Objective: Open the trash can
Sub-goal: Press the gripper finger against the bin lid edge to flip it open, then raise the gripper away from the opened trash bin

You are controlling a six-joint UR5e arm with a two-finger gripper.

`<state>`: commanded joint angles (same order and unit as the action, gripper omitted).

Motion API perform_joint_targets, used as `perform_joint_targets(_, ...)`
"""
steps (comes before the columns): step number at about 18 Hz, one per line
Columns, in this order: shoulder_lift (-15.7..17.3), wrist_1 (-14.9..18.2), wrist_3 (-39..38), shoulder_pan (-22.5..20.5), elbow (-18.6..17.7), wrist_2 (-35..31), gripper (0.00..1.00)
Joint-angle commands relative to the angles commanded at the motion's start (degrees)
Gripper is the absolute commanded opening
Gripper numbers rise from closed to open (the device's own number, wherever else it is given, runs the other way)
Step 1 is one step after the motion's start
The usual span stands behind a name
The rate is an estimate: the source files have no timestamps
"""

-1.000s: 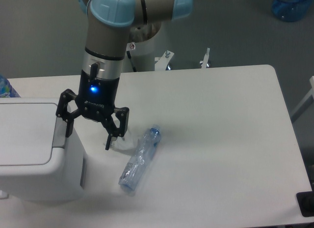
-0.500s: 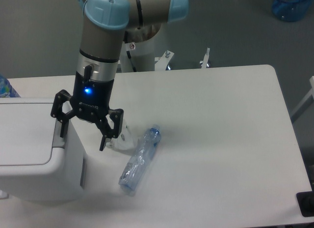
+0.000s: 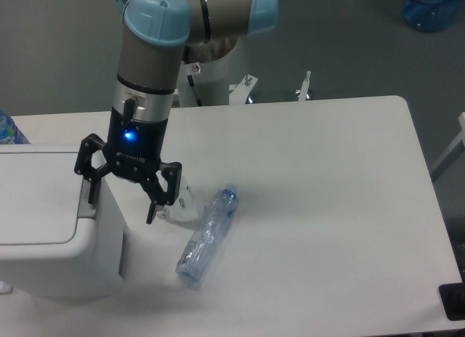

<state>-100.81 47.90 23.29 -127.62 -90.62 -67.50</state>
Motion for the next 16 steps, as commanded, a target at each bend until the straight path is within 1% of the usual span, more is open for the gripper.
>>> perform_joint_targets(10,-0.09,0.00,0.00,0.00,0.09,0.00,1.00)
perform_joint_targets(13,0.00,0.00,0.70,0.00,2.45,-0.09,1.00)
perform_joint_targets(16,-0.52,0.09,2.62,-0.70,6.75,-0.96,1.00)
